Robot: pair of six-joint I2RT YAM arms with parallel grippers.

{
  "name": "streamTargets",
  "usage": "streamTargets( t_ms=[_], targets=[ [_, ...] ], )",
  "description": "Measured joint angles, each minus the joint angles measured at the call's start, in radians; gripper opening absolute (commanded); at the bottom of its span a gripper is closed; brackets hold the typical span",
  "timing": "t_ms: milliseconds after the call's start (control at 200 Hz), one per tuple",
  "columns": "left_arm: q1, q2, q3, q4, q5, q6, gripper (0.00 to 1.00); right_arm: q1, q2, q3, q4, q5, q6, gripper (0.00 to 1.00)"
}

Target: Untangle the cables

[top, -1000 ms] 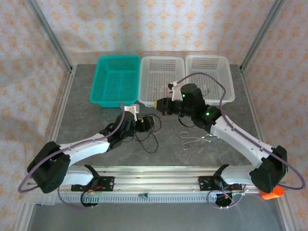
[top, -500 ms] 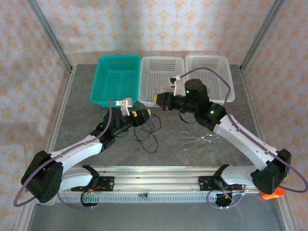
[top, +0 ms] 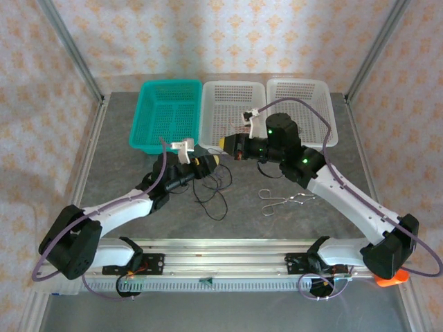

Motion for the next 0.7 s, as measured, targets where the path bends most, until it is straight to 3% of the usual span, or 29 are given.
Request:
streamTargets(
  t_ms=[255, 426, 701],
  targets=[
    [0.001, 0.014, 0.013, 0.005, 0.002, -0.005, 0.09, 0.000, -0.020, 0.000, 0.000, 0.022, 0.002, 0.00],
    [0.001, 0.014, 0.032, -0.044, -0.040, 0.011, 0.06, 0.000, -0.037, 0.001, -0.007, 0.080, -0.009, 0.00],
    [-0.034, 0.014, 0.151, -0.315, -0.205, 0.174, 0.00, 0.000, -0.155, 0.001, -0.008, 0.290, -0.033, 0.00]
  ],
)
